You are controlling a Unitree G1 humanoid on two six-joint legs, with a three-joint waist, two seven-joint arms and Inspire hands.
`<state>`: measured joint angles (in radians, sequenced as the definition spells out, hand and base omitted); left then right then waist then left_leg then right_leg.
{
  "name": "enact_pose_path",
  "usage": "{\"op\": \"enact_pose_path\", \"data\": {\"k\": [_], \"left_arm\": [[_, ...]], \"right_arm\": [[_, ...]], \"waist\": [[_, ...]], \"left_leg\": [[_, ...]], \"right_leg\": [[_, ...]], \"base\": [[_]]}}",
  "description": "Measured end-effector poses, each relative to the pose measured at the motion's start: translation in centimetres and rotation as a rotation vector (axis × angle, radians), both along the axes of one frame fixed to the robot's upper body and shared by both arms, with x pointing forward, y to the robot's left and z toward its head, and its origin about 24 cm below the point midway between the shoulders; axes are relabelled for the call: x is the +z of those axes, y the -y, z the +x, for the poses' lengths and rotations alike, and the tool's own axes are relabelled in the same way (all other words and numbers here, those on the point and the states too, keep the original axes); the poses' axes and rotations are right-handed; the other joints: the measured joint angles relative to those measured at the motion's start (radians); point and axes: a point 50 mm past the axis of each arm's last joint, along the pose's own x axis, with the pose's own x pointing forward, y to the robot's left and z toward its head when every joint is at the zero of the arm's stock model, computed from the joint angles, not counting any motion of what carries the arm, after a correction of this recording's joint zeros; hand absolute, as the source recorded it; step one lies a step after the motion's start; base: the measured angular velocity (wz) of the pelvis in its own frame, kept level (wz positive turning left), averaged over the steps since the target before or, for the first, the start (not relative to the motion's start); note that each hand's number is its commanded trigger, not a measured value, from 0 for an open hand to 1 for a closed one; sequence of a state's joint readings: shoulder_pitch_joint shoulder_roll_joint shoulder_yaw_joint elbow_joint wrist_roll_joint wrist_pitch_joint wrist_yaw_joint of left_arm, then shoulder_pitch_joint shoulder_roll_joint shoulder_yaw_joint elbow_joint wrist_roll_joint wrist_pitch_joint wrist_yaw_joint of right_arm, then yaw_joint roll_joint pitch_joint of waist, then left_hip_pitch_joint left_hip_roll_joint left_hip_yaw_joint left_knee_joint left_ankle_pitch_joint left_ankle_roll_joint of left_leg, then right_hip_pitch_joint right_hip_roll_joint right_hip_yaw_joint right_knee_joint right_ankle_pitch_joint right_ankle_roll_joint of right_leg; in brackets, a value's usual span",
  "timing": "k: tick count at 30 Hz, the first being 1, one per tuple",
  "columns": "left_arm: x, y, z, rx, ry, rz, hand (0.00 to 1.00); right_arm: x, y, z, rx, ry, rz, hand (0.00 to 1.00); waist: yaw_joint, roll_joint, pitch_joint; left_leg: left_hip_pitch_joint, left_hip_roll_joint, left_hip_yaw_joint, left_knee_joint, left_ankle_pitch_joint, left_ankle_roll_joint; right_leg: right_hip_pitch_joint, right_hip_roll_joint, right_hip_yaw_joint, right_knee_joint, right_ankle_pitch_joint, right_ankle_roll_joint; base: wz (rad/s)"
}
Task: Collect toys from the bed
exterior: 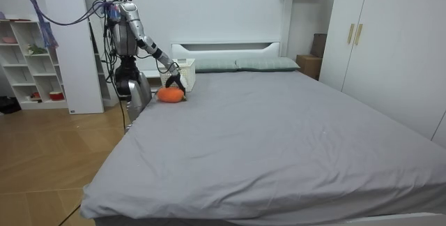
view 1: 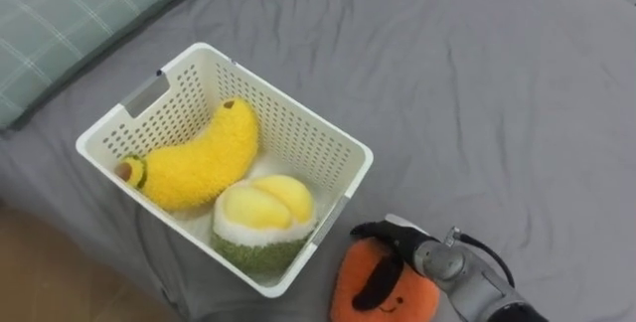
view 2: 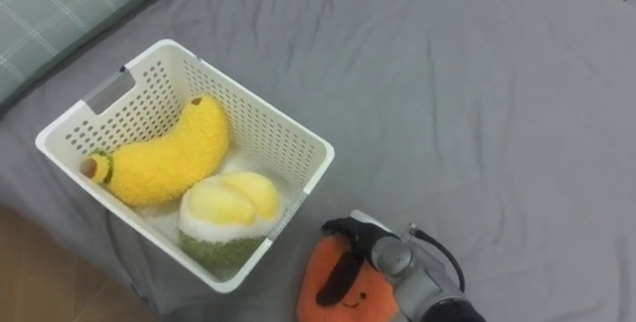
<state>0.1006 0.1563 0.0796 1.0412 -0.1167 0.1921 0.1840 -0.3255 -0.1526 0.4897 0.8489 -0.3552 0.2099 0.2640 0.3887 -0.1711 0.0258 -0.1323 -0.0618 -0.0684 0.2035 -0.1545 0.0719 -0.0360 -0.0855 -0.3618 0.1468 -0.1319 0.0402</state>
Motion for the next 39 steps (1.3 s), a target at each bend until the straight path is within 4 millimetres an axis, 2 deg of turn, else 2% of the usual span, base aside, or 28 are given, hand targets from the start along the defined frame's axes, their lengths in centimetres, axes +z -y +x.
{"op": "enact_pose_path", "data": {"k": [5,12,17,20,23,26,28,30,31,33,35,39], "left_arm": [[-0.1,-0.2,-0.5,0.003,-0.027,0.0,0.0],[0.0,-0.3,-0.5,0.001,-0.033,0.001,0.0],[0.1,-0.4,0.0,0.004,-0.015,0.004,0.0],[0.2,-0.7,0.3,0.018,0.009,0.012,0.0],[0.4,-0.8,0.9,0.018,0.036,0.02,0.0],[0.5,-0.9,1.3,0.031,0.044,0.019,0.0],[0.2,-0.8,0.8,0.032,0.022,0.01,0.0],[0.3,-0.7,0.8,0.03,0.029,0.004,0.0],[0.3,-0.7,0.7,0.034,0.032,-0.004,0.0],[0.4,-0.7,0.8,0.042,0.049,-0.006,0.0],[0.4,-0.6,0.9,0.046,0.059,-0.008,0.0],[0.4,-0.7,0.6,0.069,0.065,-0.009,0.0]], "right_arm": [[-0.3,0.2,-0.2,-0.007,-0.018,-0.013,1.0],[-1.0,0.6,-1.1,0.001,-0.083,-0.04,1.0],[-0.3,0.7,-0.7,0.038,-0.078,-0.027,1.0],[0.3,0.9,-0.4,0.067,-0.036,-0.045,1.0],[1.5,1.2,0.5,0.102,0.03,-0.092,1.0],[3.8,1.2,2.0,0.117,0.147,-0.086,1.0],[5.4,1.5,2.9,0.078,0.219,-0.058,1.0],[6.8,1.7,3.6,0.055,0.279,-0.046,1.0],[7.6,2.0,4.0,0.034,0.319,-0.038,1.0],[8.4,2.6,4.4,0.0,0.355,-0.035,1.0],[9.1,3.1,4.6,-0.025,0.385,-0.033,1.0],[10.5,3.2,5.0,-0.031,0.451,-0.026,1.0]], "waist": [[0.004,0.0,0.001],[-0.004,0.011,0.0071],[-0.008,0.01,0.005],[-0.03,0.011,0.0037],[-0.046,0.016,0.0015],[-0.072,0.026,-0.0008],[-0.098,0.043,-0.0063],[-0.11,0.051,-0.0103],[-0.118,0.057,-0.0085],[-0.139,0.06,-0.0133],[-0.146,0.067,-0.0133],[-0.174,0.077,-0.0196]], "left_leg": [[0.0,-0.002,-0.007,0.004,0.0,0.0],[-0.007,-0.003,-0.017,0.018,-0.001,-0.001],[-0.01,-0.001,0.001,0.019,-0.001,-0.001],[0.008,-0.001,0.007,0.017,-0.002,0.0],[0.03,0.001,0.018,0.008,-0.002,0.001],[0.059,0.003,0.039,0.0,-0.003,0.002],[0.1,0.003,0.045,-0.013,-0.004,0.003],[0.117,0.004,0.056,-0.02,-0.004,0.004],[0.127,0.005,0.062,-0.023,-0.004,0.004],[0.131,0.005,0.063,-0.023,-0.004,0.004],[0.136,0.005,0.066,-0.024,-0.004,0.004],[0.149,0.009,0.083,-0.034,-0.004,0.004]], "right_leg": [[0.006,0.0,-0.004,0.0,0.0,0.0],[0.008,0.0,-0.009,0.002,0.0,0.0],[-0.001,-0.001,0.005,0.004,0.0,0.0],[0.013,-0.002,0.015,0.003,0.0,0.0],[0.023,0.0,0.037,0.004,0.0,-0.001],[0.042,0.002,0.061,0.004,0.002,-0.002],[0.071,0.001,0.066,0.003,0.002,-0.001],[0.08,0.002,0.085,0.004,0.001,0.0],[0.087,0.002,0.09,0.004,0.001,0.0],[0.089,0.002,0.093,0.005,0.001,0.0],[0.091,0.003,0.102,0.006,0.001,0.0],[0.091,0.005,0.118,0.01,0.001,0.0]], "base": [[0.04],[0.04],[-0.08],[-0.08],[-0.17],[-0.2],[-0.08],[-0.21],[-0.16],[-0.05],[-0.08],[-0.12]]}}
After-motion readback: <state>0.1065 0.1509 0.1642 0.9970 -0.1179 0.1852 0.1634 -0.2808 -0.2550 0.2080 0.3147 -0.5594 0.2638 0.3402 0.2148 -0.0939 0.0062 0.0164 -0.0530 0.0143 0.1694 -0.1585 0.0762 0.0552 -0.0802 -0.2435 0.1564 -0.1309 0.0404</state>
